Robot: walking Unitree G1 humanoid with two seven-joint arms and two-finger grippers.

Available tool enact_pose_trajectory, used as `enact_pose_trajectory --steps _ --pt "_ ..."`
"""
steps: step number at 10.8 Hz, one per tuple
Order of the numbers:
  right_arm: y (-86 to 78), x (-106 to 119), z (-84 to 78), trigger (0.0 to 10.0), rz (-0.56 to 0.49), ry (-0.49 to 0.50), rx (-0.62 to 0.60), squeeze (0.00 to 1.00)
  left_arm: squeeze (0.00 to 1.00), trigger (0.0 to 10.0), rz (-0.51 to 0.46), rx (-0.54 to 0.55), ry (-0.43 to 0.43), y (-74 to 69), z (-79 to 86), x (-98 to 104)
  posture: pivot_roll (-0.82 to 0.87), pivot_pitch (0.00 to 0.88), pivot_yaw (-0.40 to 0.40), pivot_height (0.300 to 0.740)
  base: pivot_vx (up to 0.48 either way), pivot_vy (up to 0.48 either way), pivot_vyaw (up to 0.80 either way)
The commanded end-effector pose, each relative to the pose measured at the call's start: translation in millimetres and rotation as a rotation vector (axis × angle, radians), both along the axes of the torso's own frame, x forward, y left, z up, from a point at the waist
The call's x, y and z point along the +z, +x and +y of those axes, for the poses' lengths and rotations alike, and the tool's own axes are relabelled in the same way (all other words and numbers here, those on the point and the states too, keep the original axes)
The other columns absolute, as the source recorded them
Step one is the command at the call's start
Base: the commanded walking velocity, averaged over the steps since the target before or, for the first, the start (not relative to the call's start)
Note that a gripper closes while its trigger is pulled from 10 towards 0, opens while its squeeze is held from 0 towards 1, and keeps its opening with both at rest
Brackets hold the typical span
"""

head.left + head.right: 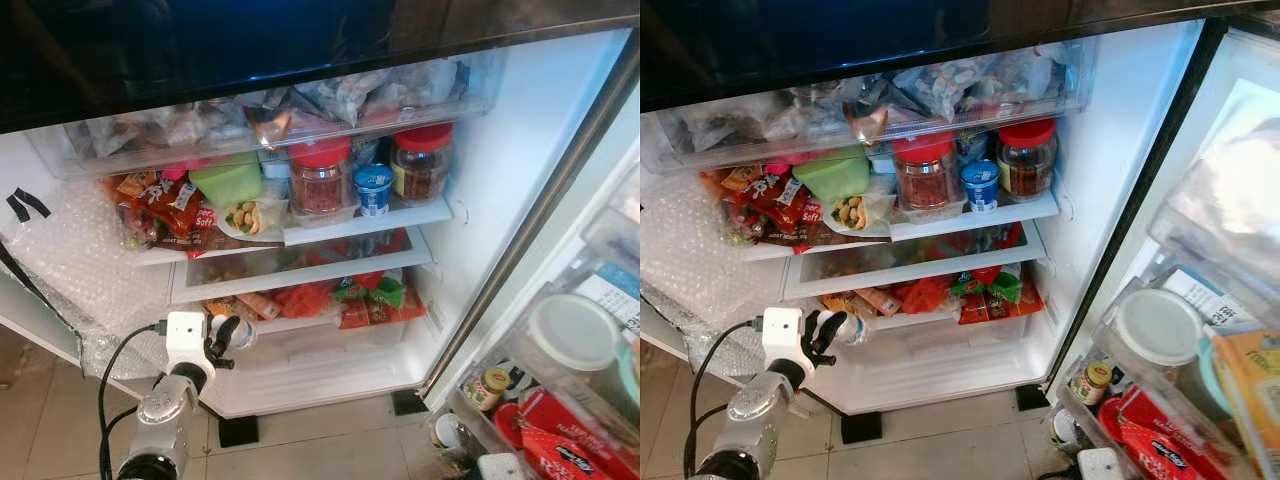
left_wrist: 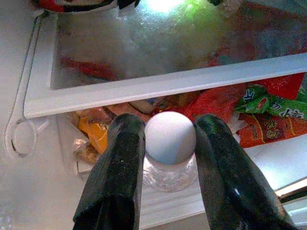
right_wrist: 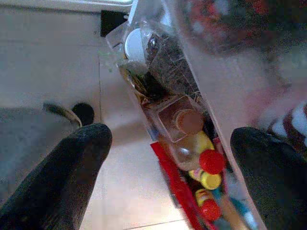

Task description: Restocking fridge

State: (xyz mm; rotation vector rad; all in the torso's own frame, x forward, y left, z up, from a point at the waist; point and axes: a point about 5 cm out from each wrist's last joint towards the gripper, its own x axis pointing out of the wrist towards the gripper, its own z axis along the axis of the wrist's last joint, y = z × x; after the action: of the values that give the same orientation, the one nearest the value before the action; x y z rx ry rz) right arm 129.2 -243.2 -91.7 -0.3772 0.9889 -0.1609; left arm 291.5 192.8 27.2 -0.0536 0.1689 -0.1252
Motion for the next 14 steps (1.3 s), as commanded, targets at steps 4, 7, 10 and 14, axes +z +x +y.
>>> enact_pose_trajectory --steps 4,7,10,14 --pt "1.9 2.3 -3.9 10.0 -0.007 -0.085 0.022 0.00 0.00 10.0 -0.013 -0.009 0.011 3.7 6.7 6.2 -0.01 0.111 0.110 0.740 0.000 0.000 0.00" --pt "1.5 0.9 -1.0 10.0 -0.004 -0.036 0.007 0.00 0.00 10.0 -0.016 -0.023 0.013 5.8 4.5 7.6 -0.01 0.107 0.106 0.740 0.000 0.000 0.00" --pt "1.1 -0.4 1.8 10.0 0.002 0.029 -0.003 0.00 0.00 10.0 -0.025 -0.034 0.024 8.6 -0.6 9.4 -0.02 0.106 0.108 0.740 0.000 0.000 0.00" --pt "1.2 -1.5 3.5 10.0 0.028 0.082 0.023 0.00 0.00 10.0 -0.028 -0.036 0.030 8.6 -2.3 9.0 -0.02 0.106 0.102 0.740 0.000 0.000 0.00"
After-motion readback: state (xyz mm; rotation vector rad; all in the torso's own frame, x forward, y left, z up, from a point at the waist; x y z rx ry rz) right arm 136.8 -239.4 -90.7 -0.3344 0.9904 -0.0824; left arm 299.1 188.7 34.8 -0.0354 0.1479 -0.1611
